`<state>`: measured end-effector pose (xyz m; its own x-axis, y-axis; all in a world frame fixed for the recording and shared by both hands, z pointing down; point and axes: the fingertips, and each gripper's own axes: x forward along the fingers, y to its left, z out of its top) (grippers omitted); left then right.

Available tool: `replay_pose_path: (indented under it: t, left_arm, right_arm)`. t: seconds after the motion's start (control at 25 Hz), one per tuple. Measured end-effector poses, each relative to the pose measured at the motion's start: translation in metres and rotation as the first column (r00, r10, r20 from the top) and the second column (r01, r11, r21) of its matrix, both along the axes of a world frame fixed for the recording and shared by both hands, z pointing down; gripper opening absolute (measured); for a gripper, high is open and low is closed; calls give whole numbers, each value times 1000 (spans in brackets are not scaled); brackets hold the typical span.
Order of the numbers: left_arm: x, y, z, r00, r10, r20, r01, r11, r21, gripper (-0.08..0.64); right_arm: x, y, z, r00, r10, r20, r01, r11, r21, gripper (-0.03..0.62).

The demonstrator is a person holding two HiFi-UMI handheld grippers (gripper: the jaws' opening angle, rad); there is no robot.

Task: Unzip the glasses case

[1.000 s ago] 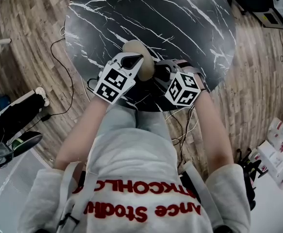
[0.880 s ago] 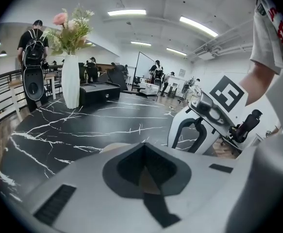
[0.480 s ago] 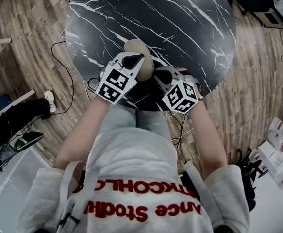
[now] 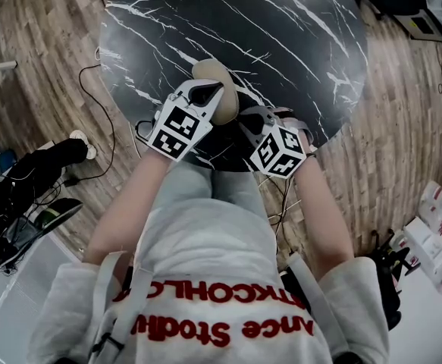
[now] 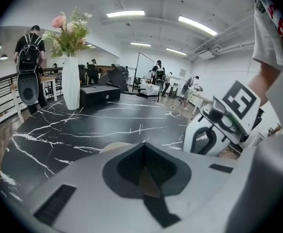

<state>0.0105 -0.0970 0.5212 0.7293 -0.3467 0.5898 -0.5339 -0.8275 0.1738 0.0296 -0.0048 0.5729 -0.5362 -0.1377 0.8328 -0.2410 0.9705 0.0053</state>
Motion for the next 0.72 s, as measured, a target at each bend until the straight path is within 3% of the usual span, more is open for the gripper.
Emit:
replay_pose_path:
  t: [0.08,0.12,0.28,0.4,0.52,0.64,0.72]
  left_arm:
    - [-1,0,0,1000,-4,-2,4,1000,-6,6]
    - [-1,1,0,1000,-4,-5,4,1000,-11,6]
    - [-1,0,-4,999,12,-40,-13,1000,-8,6]
    - [-11,2,-8,1000,6,4,-6,1000,9,6]
    - [-33,2,-10,996,-78,36,78,997,13,6]
    - [-50,21,14,994,-96,57,103,986,-131,6]
    - [-47,35,29,994,-86,65,98,974,-204,6]
  right_arm:
    - [-8,25,13,998,-56,-31,56,998,-14,15]
    - [-10,32,18,999,-31,-27,30,999,-16,15]
    - [-6,18,10,981,191,38,-191,981,-18,18]
    - [3,-3,-3,929,351,119,-347,936,-54,31]
    - [8,-20,-18,869,456,194,-442,890,-111,92]
    - [7,-36,-28,830,504,237,-487,863,-130,97]
    - [6,-47,-27,843,492,219,-480,871,-110,97]
